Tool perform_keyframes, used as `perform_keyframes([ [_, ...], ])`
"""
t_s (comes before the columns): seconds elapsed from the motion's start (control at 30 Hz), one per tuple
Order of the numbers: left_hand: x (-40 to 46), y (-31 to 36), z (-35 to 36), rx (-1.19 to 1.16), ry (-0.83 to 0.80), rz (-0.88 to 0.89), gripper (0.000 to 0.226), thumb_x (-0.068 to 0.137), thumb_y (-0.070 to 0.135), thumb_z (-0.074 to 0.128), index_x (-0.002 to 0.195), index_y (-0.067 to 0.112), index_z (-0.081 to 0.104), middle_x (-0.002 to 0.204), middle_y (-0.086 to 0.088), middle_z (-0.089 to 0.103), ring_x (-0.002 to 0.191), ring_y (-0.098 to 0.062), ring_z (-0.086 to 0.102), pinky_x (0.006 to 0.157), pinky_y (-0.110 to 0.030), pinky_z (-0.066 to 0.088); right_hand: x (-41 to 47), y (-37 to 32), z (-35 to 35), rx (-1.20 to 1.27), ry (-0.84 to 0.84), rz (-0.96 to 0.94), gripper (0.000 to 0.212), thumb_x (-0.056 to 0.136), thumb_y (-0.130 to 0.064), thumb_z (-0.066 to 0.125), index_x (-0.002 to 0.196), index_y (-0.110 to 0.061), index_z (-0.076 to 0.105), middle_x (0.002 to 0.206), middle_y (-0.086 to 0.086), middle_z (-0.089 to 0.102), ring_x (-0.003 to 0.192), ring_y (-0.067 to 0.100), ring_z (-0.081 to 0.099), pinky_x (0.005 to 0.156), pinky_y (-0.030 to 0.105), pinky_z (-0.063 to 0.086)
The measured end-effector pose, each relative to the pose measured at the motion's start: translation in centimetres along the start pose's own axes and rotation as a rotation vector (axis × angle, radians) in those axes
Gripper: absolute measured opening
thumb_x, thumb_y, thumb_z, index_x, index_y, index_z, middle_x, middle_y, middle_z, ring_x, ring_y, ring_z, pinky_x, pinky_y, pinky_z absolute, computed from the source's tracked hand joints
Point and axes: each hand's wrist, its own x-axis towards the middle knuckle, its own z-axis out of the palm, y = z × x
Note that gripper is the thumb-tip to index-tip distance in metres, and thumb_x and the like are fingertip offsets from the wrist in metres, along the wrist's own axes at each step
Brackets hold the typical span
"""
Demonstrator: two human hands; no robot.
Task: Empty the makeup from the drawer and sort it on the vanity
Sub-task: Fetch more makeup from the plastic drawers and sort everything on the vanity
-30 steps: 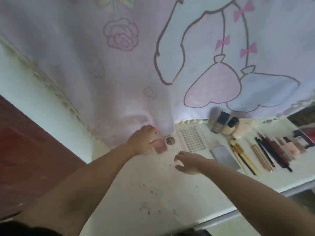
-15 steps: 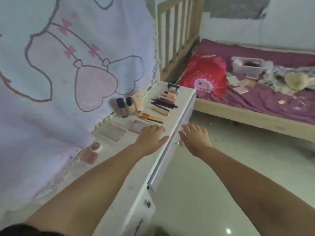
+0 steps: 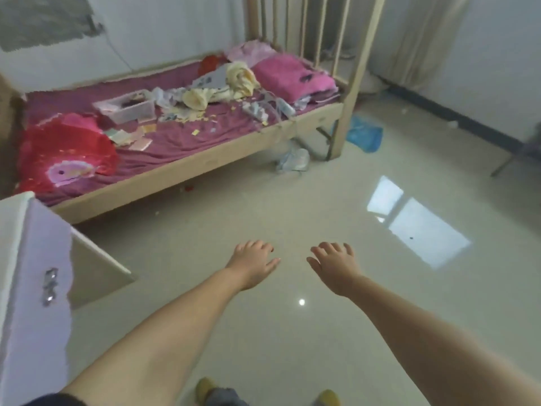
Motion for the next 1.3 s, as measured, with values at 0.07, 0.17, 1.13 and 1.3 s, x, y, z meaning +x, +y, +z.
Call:
perform_keyframes([
  [0.07,3.0,6.7,0.7,0.032,-0.034,0.116,0.046,0.097,0.048,0.033,0.132,0.019,0.045,0.137,-0.004,0.047,0.128,-0.023,0.040,0.107,-0.035,0.027,-3.3,6.8,0.6,0.045,-0.016,0.128,0.047,0.099,-0.048,0.021,0.135,-0.025,0.041,0.143,0.001,0.040,0.133,0.023,0.034,0.114,0.048,0.013],
  [0.17,7.2,15.4,1.2,0.080,-0.089,0.274,0.047,0.098,0.048,0.033,0.132,0.018,0.044,0.135,-0.005,0.049,0.126,-0.024,0.042,0.105,-0.036,0.029,-7.6,15.3,1.0,0.086,-0.015,0.301,0.047,0.099,-0.048,0.020,0.135,-0.025,0.041,0.143,0.001,0.040,0.133,0.023,0.034,0.114,0.049,0.014],
  [1.13,59.9,69.9,-4.9,0.309,-0.196,0.946,0.047,0.098,0.048,0.029,0.131,0.017,0.044,0.133,-0.005,0.049,0.123,-0.025,0.044,0.105,-0.037,0.029,-1.5,75.8,-9.8,0.256,0.099,1.041,0.044,0.100,-0.046,0.020,0.129,-0.025,0.045,0.134,0.001,0.047,0.128,0.021,0.040,0.109,0.047,0.018],
  [1.3,70.4,77.5,-5.6,0.284,-0.149,0.933,0.047,0.098,0.048,0.030,0.130,0.017,0.045,0.133,-0.004,0.050,0.124,-0.024,0.043,0.104,-0.036,0.029,3.6,88.4,-11.9,0.272,0.108,1.001,0.045,0.100,-0.046,0.020,0.130,-0.023,0.044,0.136,0.002,0.045,0.130,0.022,0.037,0.112,0.049,0.014],
])
